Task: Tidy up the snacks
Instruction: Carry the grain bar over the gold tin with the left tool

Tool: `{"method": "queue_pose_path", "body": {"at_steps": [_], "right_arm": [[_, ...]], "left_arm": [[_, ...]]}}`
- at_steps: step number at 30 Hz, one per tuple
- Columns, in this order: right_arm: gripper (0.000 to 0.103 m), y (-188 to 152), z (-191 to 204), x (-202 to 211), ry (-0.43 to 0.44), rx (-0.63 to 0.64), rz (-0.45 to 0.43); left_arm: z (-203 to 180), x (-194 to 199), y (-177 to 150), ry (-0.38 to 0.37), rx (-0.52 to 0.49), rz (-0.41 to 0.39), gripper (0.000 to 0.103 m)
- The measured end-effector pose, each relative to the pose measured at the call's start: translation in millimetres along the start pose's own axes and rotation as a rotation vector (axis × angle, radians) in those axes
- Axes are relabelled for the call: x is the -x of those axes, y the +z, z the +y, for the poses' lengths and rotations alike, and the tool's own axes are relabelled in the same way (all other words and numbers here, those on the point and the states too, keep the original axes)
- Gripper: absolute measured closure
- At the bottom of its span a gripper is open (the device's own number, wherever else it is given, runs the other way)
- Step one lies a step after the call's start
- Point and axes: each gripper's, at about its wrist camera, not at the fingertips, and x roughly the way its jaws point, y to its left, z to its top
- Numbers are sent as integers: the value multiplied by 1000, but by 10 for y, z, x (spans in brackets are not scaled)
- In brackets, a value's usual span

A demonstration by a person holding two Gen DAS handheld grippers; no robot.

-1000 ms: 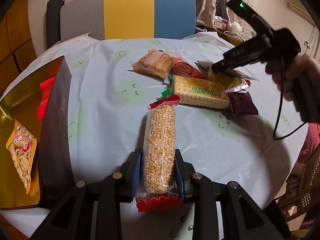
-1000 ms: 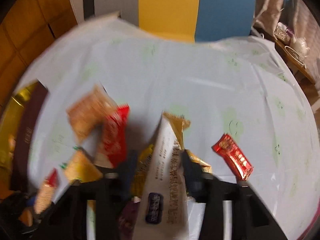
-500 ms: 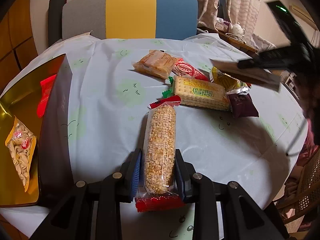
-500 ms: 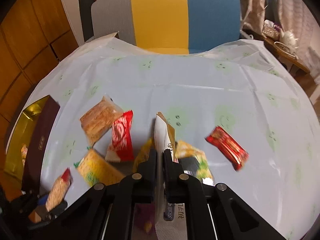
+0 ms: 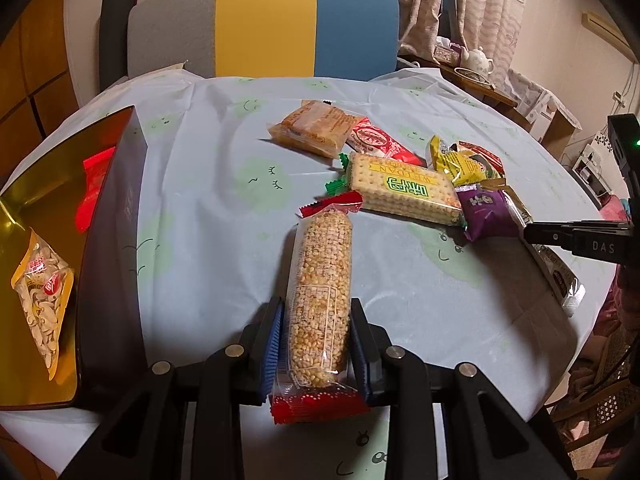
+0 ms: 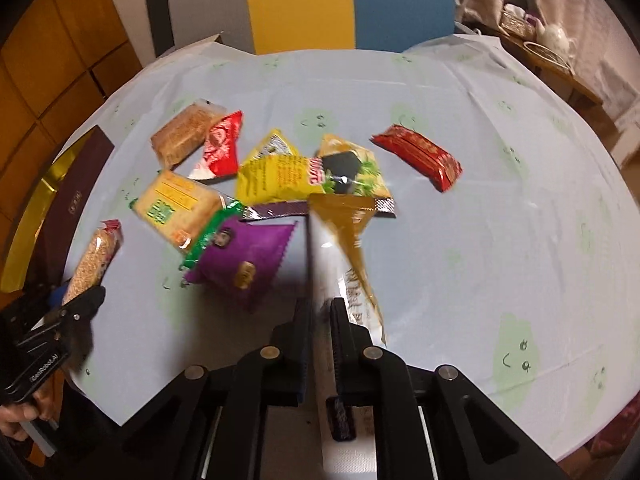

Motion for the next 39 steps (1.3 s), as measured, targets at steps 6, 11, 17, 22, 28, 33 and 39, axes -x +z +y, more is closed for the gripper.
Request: {"method": "queue_pose_path", "body": {"at_steps": [6, 11, 17, 22, 28, 33, 39], "right_arm": [[61, -7, -68, 50, -3, -44, -41], [49, -30, -99, 61, -14, -32, -59], [72, -124, -48, -76, -88, 6, -56], [72, -165, -13, -82, -105, 19, -69], [71, -172, -17, -80, -109, 20, -75], [71, -187, 7, -74, -124, 32, -85], [71, -198, 32, -71, -143, 43, -91]], "left_arm": [[-4, -2, 5, 3, 0, 0, 72], [-11, -4, 6, 8, -1, -1, 72], [-23, -9, 20, 9, -10, 6, 72], [18, 10, 90, -25, 18, 26, 72], [93, 294, 214, -96, 79, -28, 72], [309, 598, 332, -89, 173, -95, 72], [831, 814, 398, -48, 357, -109, 72]]}}
